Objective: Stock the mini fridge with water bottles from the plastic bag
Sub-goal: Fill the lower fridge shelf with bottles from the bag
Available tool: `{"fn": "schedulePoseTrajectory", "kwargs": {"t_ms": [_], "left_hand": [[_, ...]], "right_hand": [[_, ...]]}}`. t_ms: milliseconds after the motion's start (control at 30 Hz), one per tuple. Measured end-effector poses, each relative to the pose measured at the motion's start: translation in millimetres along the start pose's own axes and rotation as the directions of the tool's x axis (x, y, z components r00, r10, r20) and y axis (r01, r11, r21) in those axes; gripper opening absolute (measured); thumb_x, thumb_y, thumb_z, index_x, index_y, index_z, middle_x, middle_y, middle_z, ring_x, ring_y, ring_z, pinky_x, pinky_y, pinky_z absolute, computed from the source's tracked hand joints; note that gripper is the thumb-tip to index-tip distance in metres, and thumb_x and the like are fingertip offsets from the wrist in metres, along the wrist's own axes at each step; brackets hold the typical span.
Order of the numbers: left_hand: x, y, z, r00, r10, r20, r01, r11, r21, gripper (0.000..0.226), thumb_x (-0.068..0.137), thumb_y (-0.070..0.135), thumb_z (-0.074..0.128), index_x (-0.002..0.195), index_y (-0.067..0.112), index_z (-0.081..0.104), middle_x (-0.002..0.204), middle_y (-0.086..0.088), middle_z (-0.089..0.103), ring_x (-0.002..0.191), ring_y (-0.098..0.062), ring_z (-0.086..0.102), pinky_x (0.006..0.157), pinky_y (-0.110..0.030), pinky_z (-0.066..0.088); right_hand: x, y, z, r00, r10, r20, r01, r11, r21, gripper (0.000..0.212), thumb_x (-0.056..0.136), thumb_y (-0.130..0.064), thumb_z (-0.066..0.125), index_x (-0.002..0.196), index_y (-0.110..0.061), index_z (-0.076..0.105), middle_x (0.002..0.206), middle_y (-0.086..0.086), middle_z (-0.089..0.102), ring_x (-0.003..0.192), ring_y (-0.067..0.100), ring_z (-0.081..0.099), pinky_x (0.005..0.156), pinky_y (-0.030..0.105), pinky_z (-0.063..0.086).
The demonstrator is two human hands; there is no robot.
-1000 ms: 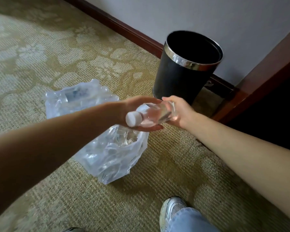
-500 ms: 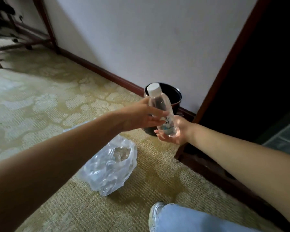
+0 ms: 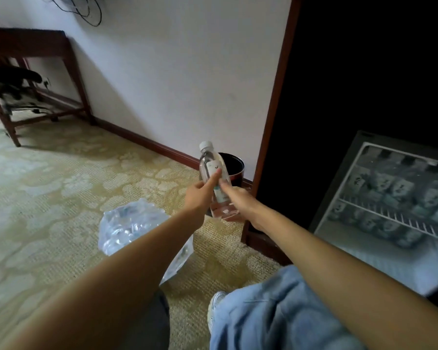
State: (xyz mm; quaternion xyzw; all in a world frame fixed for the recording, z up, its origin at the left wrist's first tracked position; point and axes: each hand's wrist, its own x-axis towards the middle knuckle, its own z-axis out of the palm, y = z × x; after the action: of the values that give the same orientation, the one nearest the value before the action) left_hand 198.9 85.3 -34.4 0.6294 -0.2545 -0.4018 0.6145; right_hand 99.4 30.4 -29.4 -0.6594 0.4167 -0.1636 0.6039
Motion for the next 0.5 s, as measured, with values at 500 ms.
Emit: {"fn": "schedulePoseTrajectory", "kwargs": {"t_ms": [500], "left_hand": [[14, 0, -20, 0.942, -0.191, 0.276, 0.163, 0.979, 0.121, 0.070, 0.070, 0.061, 0.064, 0.109, 0.004, 0.061, 0.090, -0.010, 0.073, 0.077, -0.019, 0.072, 0.057, -0.023, 0.054]], "right_hand": [[6, 5, -12, 0.991, 0.089, 0.099, -0.106, 0.978, 0.180, 0.025, 0.089, -0.044, 0.060, 0.095, -0.020, 0.057, 0.096, 0.004, 0.066, 0.084, 0.020, 0.067, 0.068, 0.032, 0.058]]}}
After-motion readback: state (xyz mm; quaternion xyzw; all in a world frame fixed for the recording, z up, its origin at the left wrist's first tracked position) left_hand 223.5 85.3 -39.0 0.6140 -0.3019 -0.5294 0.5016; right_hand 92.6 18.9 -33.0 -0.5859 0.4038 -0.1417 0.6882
